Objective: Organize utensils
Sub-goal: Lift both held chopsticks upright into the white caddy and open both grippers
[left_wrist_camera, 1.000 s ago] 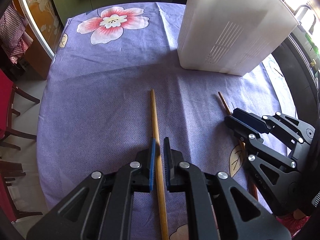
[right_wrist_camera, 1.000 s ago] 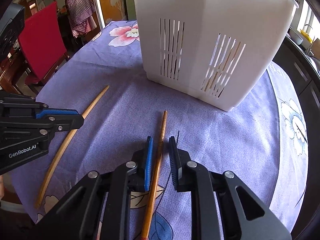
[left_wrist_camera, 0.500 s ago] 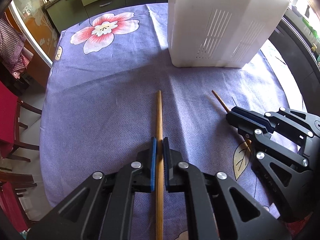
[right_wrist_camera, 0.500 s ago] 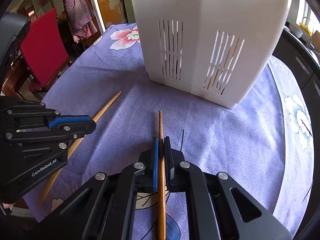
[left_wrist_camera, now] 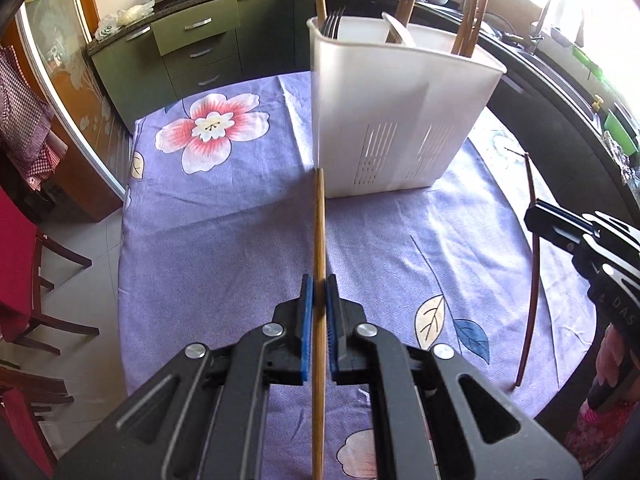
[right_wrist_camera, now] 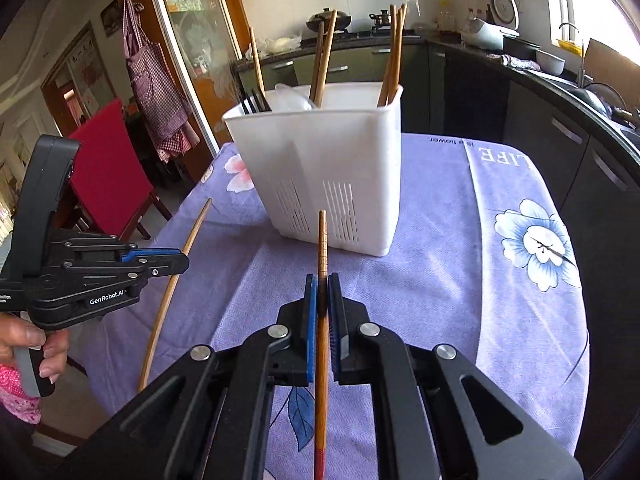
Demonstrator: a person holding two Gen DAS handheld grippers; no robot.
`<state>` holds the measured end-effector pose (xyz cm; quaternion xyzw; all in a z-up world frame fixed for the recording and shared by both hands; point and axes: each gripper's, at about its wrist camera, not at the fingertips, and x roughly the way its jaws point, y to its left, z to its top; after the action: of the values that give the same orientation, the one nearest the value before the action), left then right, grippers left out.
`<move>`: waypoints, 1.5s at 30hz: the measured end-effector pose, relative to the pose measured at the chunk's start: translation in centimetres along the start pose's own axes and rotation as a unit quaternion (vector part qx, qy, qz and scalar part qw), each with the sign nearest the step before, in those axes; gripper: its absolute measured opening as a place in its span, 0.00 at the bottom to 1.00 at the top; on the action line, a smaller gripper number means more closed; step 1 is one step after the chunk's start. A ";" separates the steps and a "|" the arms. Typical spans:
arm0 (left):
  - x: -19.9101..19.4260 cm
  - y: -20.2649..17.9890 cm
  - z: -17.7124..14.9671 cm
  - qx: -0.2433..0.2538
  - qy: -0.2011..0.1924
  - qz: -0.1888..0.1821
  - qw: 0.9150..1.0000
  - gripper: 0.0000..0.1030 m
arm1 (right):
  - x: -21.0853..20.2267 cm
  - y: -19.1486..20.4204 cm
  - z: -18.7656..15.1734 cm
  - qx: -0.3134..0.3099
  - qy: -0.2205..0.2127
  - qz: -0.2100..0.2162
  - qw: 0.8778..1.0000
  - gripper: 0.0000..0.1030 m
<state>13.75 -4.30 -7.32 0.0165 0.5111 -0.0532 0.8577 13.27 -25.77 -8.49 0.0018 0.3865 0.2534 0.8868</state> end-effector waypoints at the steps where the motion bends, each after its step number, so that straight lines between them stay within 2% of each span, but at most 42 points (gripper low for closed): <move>1: -0.6 -0.2 -0.1 0.002 -0.004 -0.002 1.000 0.06 | -0.8 -0.2 0.0 0.002 -0.009 0.001 1.000 0.06; 9: -3.7 -0.9 -0.8 0.014 -0.030 -0.008 0.999 0.06 | -5.6 -1.1 -0.6 0.014 -0.049 0.003 0.999 0.06; 16: -5.4 -1.0 -1.3 0.022 -0.046 -0.013 0.999 0.06 | -7.8 -0.6 -1.6 0.012 -0.065 0.004 0.998 0.06; 34: -8.6 -1.0 -2.1 0.035 -0.091 -0.039 0.995 0.06 | -9.7 -0.2 -2.1 0.005 -0.082 0.012 0.997 0.06; 45: -9.3 -1.0 -1.7 0.037 -0.107 -0.050 0.992 0.06 | -10.4 0.6 -0.7 -0.007 -0.096 0.015 0.995 0.06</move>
<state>7.77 -4.43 0.07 0.0165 0.4141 -0.1165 0.9026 6.58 -30.04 -1.71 0.0259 0.2976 0.2684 0.9158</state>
